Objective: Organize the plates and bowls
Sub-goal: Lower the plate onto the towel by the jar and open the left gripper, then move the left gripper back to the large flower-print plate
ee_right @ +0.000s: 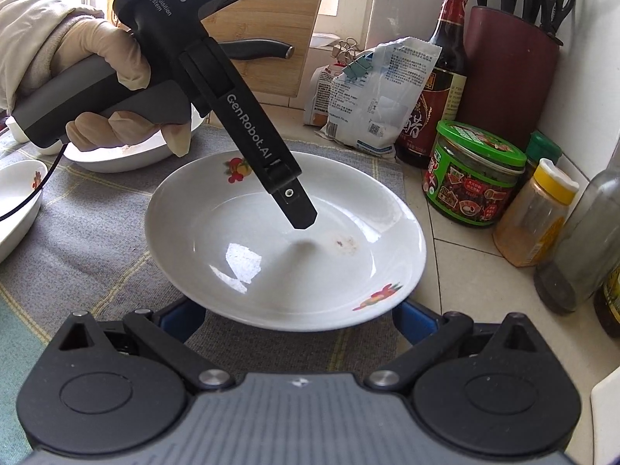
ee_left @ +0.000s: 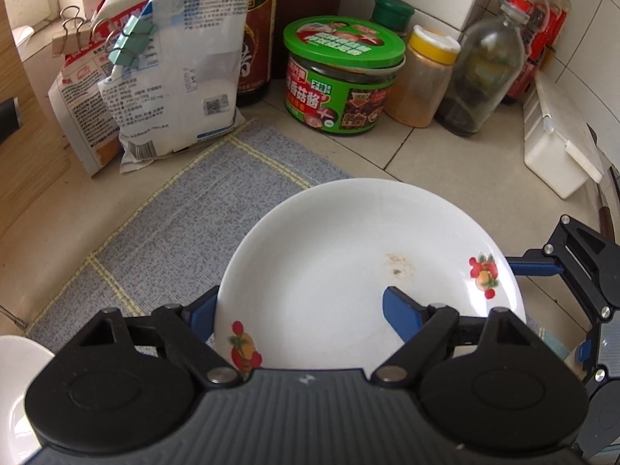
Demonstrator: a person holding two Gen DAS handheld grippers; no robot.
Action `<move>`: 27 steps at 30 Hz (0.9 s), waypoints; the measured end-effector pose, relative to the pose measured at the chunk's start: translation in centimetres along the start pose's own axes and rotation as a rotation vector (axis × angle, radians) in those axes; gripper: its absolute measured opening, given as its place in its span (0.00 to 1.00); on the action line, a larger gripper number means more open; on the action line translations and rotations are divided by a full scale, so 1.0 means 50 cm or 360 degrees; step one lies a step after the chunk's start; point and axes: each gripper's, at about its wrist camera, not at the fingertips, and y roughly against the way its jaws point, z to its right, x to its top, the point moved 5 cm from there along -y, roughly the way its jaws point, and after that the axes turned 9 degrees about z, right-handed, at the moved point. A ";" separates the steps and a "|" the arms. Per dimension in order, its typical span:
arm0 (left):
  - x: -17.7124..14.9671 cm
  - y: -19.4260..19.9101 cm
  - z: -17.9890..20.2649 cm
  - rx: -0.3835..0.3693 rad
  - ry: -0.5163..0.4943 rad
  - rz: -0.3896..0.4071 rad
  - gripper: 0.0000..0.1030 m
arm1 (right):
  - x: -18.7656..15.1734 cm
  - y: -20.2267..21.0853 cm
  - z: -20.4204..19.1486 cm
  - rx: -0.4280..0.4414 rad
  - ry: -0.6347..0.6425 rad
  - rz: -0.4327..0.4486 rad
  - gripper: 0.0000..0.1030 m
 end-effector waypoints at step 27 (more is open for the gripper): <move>-0.015 0.135 0.064 0.0195 -0.0217 0.0270 0.90 | -0.004 0.069 -0.015 -0.0056 -0.0179 0.0017 1.00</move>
